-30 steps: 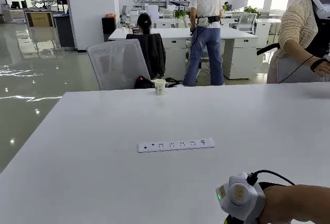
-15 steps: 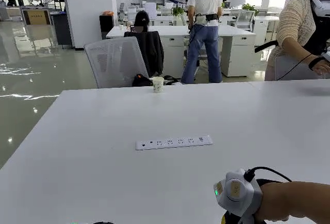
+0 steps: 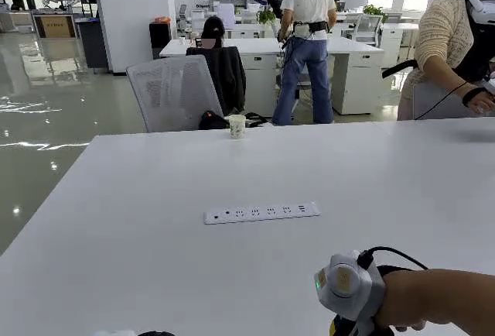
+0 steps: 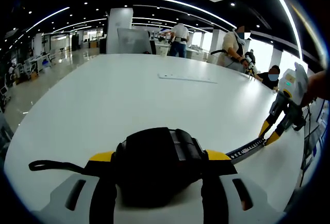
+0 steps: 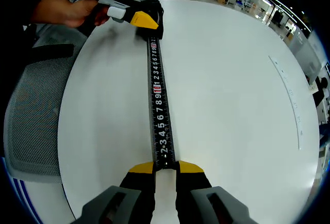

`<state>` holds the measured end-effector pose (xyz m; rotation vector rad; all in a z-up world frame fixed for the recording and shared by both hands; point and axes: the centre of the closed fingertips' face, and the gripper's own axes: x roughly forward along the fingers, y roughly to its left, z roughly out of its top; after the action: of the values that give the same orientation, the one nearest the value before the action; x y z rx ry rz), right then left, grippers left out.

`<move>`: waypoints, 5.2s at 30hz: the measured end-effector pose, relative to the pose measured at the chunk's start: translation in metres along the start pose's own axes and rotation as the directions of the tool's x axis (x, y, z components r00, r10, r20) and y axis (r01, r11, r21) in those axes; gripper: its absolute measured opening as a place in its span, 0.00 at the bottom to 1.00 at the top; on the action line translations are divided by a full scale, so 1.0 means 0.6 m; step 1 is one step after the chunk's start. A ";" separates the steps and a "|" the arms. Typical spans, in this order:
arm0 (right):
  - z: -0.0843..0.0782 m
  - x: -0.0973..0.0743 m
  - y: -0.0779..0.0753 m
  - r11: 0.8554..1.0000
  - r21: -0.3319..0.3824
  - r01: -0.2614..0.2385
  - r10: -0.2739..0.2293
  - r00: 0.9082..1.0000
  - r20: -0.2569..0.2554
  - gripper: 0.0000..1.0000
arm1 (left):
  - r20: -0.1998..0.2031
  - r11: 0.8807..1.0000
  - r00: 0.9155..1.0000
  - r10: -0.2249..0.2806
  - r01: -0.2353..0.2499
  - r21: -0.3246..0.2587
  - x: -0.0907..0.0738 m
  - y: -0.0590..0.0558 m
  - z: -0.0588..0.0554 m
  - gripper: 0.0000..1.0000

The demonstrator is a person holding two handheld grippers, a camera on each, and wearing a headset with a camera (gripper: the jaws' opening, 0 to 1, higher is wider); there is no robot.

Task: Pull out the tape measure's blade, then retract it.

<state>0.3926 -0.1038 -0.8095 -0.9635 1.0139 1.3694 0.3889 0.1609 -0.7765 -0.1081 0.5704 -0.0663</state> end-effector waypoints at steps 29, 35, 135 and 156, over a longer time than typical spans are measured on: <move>0.012 0.004 -0.001 1.000 -0.004 0.011 -0.011 0.999 0.030 0.12 | -0.024 1.000 1.000 -0.009 0.009 -0.001 0.001 0.000 -0.001 0.62; 0.014 0.004 0.000 1.000 -0.012 0.014 -0.013 0.999 0.034 0.12 | -0.025 1.000 1.000 -0.009 0.009 -0.002 0.000 0.000 -0.001 0.62; 0.082 0.026 0.004 1.000 -0.005 0.022 -0.022 0.998 0.061 0.11 | -0.077 1.000 0.997 -0.017 0.016 -0.006 0.001 -0.001 -0.005 0.61; 0.107 0.034 0.006 1.000 -0.003 0.021 -0.021 0.997 0.072 0.11 | -0.083 1.000 0.996 -0.023 0.022 -0.008 0.002 0.000 -0.006 0.61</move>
<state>0.3882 -0.0367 -0.8096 -0.9191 0.9449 1.3793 0.3878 0.1607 -0.7800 -0.1193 0.6527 -0.0911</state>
